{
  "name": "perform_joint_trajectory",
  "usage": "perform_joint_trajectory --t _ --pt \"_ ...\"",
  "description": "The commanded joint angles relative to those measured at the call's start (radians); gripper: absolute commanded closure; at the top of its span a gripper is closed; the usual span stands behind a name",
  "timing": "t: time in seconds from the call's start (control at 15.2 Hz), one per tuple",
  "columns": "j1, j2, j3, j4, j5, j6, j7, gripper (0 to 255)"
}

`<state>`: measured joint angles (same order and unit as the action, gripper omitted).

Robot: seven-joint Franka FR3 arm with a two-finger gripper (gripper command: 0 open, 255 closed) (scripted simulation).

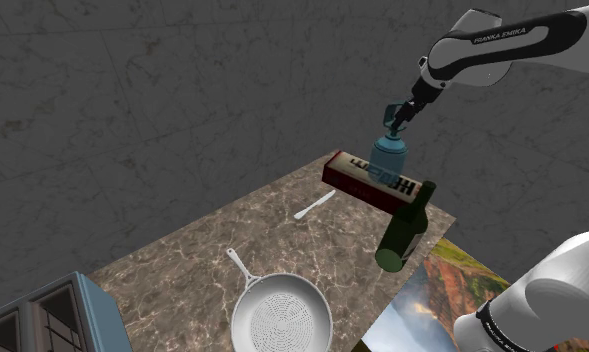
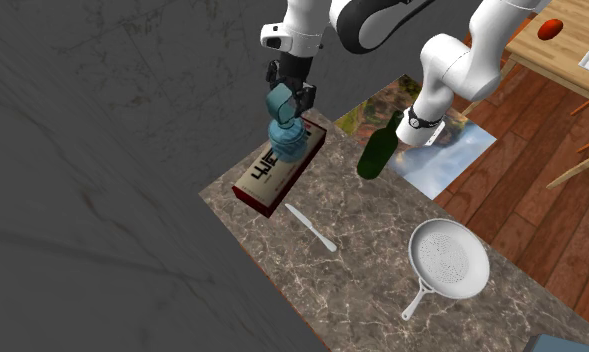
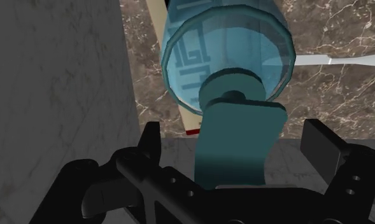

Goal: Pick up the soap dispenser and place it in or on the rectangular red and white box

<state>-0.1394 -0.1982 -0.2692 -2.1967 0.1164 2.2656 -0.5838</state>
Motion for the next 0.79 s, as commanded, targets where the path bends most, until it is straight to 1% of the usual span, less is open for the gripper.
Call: perform_joint_trajectory --t 0.0,0.2,0.73 --pt "-0.003 -0.019 0.001 0.014 -0.008 -0.032 0.006 0" --pt "-0.010 -0.065 0.003 0.059 -0.028 -0.121 0.019 0" --pt "-0.010 -0.065 0.003 0.059 -0.028 -0.121 0.019 0"
